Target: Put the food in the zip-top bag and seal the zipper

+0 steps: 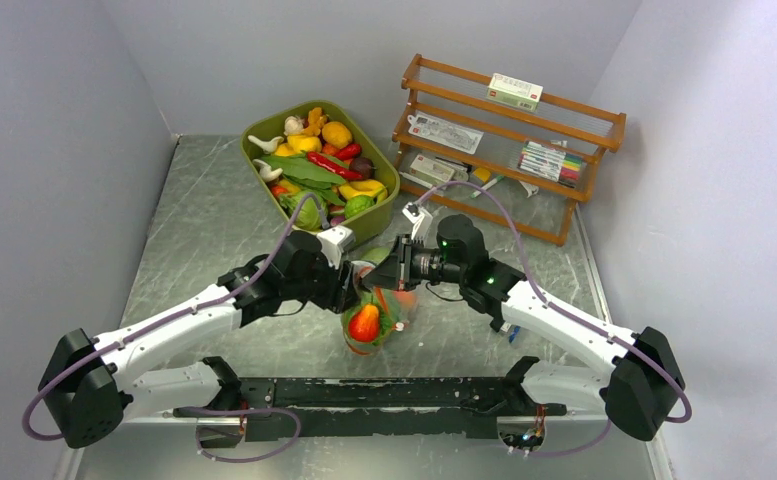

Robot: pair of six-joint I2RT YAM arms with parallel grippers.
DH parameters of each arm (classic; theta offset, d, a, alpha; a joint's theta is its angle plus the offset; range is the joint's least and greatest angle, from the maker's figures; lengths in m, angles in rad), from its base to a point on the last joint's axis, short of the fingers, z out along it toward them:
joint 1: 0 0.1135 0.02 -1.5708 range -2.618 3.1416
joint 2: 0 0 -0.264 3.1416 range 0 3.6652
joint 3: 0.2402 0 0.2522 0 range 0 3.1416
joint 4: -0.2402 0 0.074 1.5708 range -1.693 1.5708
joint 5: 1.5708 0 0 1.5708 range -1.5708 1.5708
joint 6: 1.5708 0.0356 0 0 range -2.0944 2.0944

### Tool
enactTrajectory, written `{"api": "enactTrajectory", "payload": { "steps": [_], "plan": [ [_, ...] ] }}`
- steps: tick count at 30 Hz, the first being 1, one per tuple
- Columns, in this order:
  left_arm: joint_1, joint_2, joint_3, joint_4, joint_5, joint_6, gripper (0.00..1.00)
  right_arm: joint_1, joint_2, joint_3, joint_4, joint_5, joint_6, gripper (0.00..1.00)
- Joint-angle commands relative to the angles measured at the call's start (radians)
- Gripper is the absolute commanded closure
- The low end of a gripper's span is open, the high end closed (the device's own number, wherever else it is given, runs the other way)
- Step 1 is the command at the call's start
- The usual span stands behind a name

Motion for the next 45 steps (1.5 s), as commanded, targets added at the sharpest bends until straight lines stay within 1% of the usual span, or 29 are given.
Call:
{"api": "enactTrajectory", "payload": {
  "steps": [1, 2, 3, 5, 6, 7, 10, 14, 17, 18, 19, 20, 22, 23, 26, 29, 31, 34, 37, 39, 41, 43, 45],
  "plan": [
    [-0.004, 0.000, 0.004, 0.122, 0.018, 0.015, 0.57, -0.006, 0.000, 0.014, 0.090, -0.069, 0.032, 1.00],
    [-0.004, 0.012, 0.016, 0.108, 0.004, 0.015, 0.60, -0.007, -0.001, 0.016, 0.094, -0.073, 0.035, 1.00],
    [-0.003, 0.025, 0.034, 0.087, -0.008, 0.016, 0.67, -0.008, -0.002, 0.019, 0.096, -0.073, 0.040, 1.00],
    [-0.005, 0.041, 0.061, 0.046, -0.040, 0.054, 0.84, -0.008, -0.008, 0.030, 0.095, -0.076, 0.042, 1.00],
    [-0.006, 0.041, 0.073, 0.025, -0.057, 0.058, 0.90, -0.007, -0.008, 0.037, 0.095, -0.081, 0.044, 1.00],
    [-0.008, 0.037, 0.092, 0.002, -0.071, 0.056, 0.93, -0.007, -0.009, 0.043, 0.097, -0.089, 0.045, 1.00],
    [-0.009, 0.003, 0.152, -0.074, -0.057, 0.038, 0.93, -0.012, -0.010, 0.068, 0.069, -0.090, 0.040, 1.00],
    [-0.008, -0.097, 0.181, -0.084, -0.011, -0.053, 0.93, -0.032, 0.000, 0.080, 0.027, -0.060, 0.016, 1.00],
    [-0.009, -0.145, 0.182, -0.092, -0.033, -0.094, 0.93, -0.043, 0.020, 0.089, 0.029, -0.056, 0.003, 1.00],
    [-0.009, -0.151, 0.185, -0.110, -0.077, -0.103, 0.93, -0.045, 0.022, 0.095, 0.027, -0.047, -0.002, 1.00],
    [-0.009, -0.150, 0.193, -0.136, -0.121, -0.115, 0.87, -0.046, 0.022, 0.101, 0.018, -0.024, -0.011, 1.00],
    [-0.009, -0.144, 0.210, -0.181, -0.178, -0.130, 0.72, -0.045, 0.020, 0.108, 0.000, 0.011, -0.021, 1.00],
    [-0.009, -0.125, 0.263, -0.284, -0.276, -0.155, 0.34, -0.048, 0.009, 0.127, -0.063, 0.098, -0.045, 1.00],
    [-0.009, -0.123, 0.289, -0.328, -0.307, -0.163, 0.25, -0.049, 0.003, 0.141, -0.096, 0.136, -0.057, 1.00],
    [-0.009, -0.141, 0.347, -0.432, -0.368, -0.210, 0.18, -0.050, -0.027, 0.158, -0.180, 0.229, -0.093, 1.00],
    [-0.009, -0.165, 0.372, -0.517, -0.357, -0.276, 0.10, -0.051, -0.060, 0.164, -0.222, 0.294, -0.112, 1.00],
    [-0.009, -0.173, 0.388, -0.601, -0.348, -0.327, 0.08, -0.051, -0.078, 0.168, -0.248, 0.326, -0.122, 1.00],
    [-0.008, -0.180, 0.400, -0.703, -0.349, -0.396, 0.06, -0.051, -0.118, 0.157, -0.266, 0.371, -0.126, 1.00],
    [-0.009, -0.194, 0.380, -0.771, -0.348, -0.481, 0.04, -0.053, -0.153, 0.141, -0.266, 0.374, -0.129, 1.00],
    [-0.007, -0.213, 0.345, -0.776, -0.335, -0.533, 0.03, -0.054, -0.170, 0.139, -0.270, 0.369, -0.135, 1.00],
    [-0.009, -0.241, 0.294, -0.753, -0.335, -0.551, 0.06, -0.053, -0.179, 0.140, -0.273, 0.362, -0.142, 1.00],
    [-0.007, -0.263, 0.245, -0.753, -0.375, -0.582, 0.08, -0.053, -0.194, 0.133, -0.274, 0.361, -0.144, 1.00],
    [-0.008, -0.271, 0.202, -0.763, -0.428, -0.627, 0.06, -0.053, -0.220, 0.114, -0.263, 0.357, -0.141, 1.00]
  ]
}}
